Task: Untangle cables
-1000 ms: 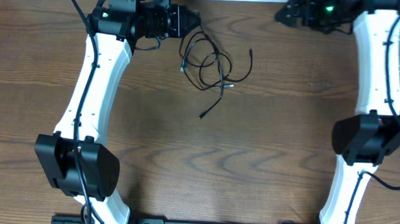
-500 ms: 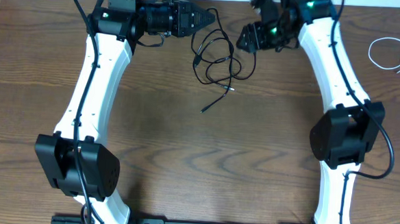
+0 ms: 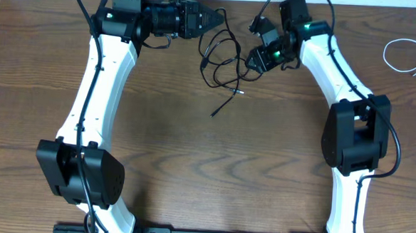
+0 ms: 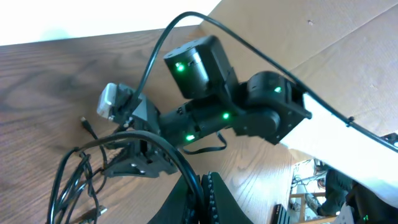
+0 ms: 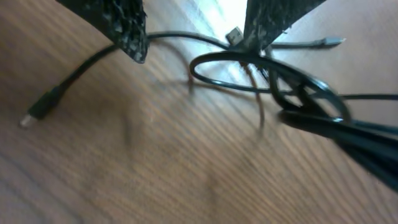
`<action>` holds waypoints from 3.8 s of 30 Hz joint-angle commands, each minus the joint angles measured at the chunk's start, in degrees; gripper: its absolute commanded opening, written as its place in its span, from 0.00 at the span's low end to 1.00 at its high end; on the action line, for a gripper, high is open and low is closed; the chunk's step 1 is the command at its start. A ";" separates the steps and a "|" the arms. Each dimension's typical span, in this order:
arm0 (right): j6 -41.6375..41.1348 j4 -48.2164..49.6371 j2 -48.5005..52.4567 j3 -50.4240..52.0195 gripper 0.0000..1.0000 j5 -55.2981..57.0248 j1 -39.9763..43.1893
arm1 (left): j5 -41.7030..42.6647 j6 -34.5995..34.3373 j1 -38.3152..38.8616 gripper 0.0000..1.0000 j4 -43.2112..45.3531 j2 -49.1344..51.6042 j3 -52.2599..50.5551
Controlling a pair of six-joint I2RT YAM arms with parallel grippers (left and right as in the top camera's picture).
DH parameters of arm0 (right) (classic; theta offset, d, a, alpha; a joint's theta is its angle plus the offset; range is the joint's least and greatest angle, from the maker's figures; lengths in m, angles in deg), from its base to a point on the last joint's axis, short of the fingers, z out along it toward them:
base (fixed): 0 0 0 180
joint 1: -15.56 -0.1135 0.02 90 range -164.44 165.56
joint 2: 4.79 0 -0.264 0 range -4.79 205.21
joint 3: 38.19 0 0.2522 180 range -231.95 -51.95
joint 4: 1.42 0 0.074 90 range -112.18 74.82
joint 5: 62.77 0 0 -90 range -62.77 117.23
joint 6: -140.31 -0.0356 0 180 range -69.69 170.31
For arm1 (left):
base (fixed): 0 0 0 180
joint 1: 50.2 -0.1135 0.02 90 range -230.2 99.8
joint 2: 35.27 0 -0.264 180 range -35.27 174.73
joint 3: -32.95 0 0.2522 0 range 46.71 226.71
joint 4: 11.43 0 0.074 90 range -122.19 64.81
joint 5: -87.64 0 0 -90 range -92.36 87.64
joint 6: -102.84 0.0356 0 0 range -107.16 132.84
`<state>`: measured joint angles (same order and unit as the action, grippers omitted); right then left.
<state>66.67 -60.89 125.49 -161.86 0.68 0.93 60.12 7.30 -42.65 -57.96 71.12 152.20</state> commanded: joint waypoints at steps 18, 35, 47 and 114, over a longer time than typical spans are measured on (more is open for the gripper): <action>-2.19 29.79 0.17 12.41 0.43 2.64 -5.01 | 0.92 0.55 -0.24 0.08 0.13 -1.55 0.50; -8.63 13.11 -12.61 13.20 0.01 2.64 1.53 | -27.43 0.79 -0.24 0.08 -12.04 -1.55 0.48; -18.99 -5.16 -25.31 13.20 0.01 9.70 8.17 | -42.27 0.81 -0.24 0.07 -21.55 -1.55 0.48; -9.57 20.63 -20.59 29.14 0.77 -10.67 -2.23 | -14.43 1.77 -0.07 0.07 -8.44 -11.43 0.39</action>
<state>56.15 -39.72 102.04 -132.48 -9.83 -0.50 44.29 9.64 -42.58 -66.73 60.30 152.18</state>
